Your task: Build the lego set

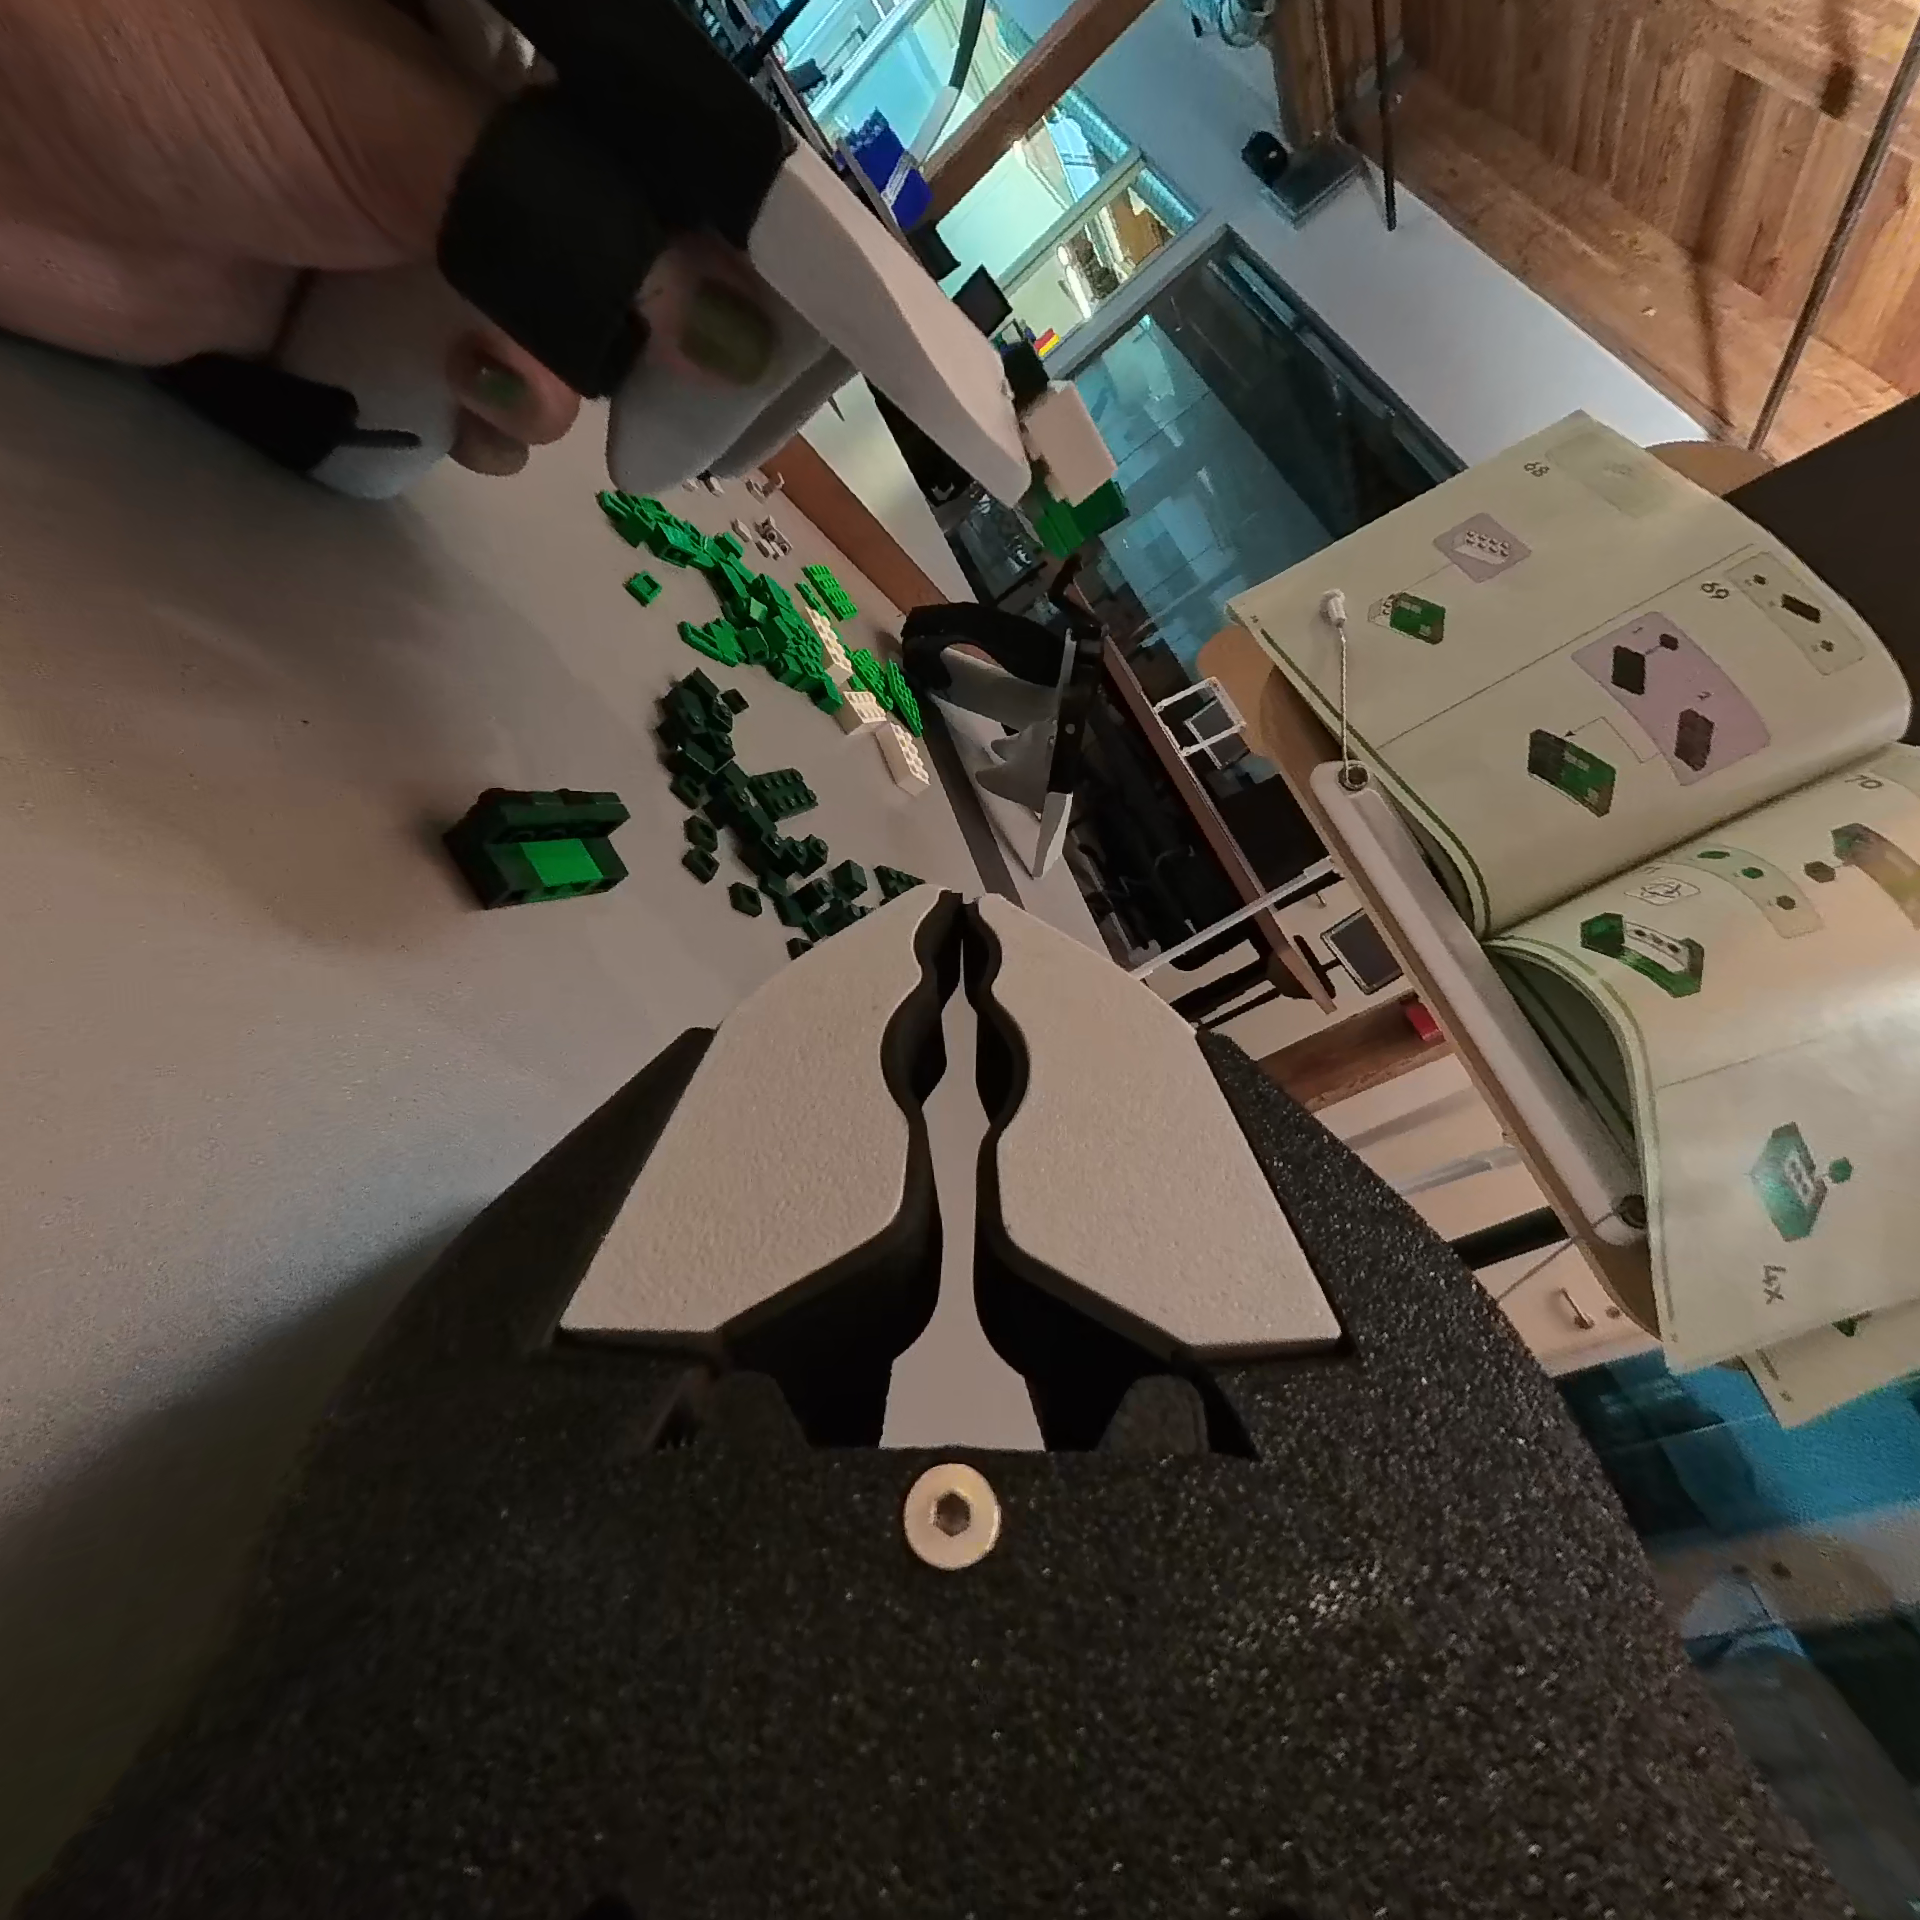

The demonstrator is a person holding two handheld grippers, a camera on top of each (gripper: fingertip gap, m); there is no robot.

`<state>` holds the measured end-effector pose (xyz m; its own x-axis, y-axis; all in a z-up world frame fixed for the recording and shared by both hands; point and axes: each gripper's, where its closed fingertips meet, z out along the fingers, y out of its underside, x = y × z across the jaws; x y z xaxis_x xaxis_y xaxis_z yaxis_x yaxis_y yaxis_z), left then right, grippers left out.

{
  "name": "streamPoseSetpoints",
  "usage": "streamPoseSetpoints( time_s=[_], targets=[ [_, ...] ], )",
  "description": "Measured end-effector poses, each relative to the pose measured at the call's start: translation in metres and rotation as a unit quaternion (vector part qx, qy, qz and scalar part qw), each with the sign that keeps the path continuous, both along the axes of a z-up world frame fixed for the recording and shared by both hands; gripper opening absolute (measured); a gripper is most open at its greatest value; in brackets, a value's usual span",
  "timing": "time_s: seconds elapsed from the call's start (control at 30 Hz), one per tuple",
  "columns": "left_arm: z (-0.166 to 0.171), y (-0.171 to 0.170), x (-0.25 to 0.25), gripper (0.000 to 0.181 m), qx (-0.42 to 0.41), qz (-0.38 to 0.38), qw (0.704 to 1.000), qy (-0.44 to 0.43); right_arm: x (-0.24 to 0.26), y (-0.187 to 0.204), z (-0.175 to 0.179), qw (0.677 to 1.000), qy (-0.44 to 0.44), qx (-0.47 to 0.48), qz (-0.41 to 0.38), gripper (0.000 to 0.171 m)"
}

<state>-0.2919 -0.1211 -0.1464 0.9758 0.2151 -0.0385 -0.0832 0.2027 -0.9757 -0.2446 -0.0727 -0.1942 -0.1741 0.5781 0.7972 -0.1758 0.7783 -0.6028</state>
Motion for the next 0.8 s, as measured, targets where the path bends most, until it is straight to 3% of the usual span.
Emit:
streamPoseSetpoints(
  time_s=[0.8],
  targets=[
    [0.0007, 0.0002, 0.0012, 0.036, 0.004, -0.001, 1.0, -0.002, -0.0005, -0.0029, -0.0031, 1.0, -0.006, 0.012, 0.003, 0.0]
  ],
)
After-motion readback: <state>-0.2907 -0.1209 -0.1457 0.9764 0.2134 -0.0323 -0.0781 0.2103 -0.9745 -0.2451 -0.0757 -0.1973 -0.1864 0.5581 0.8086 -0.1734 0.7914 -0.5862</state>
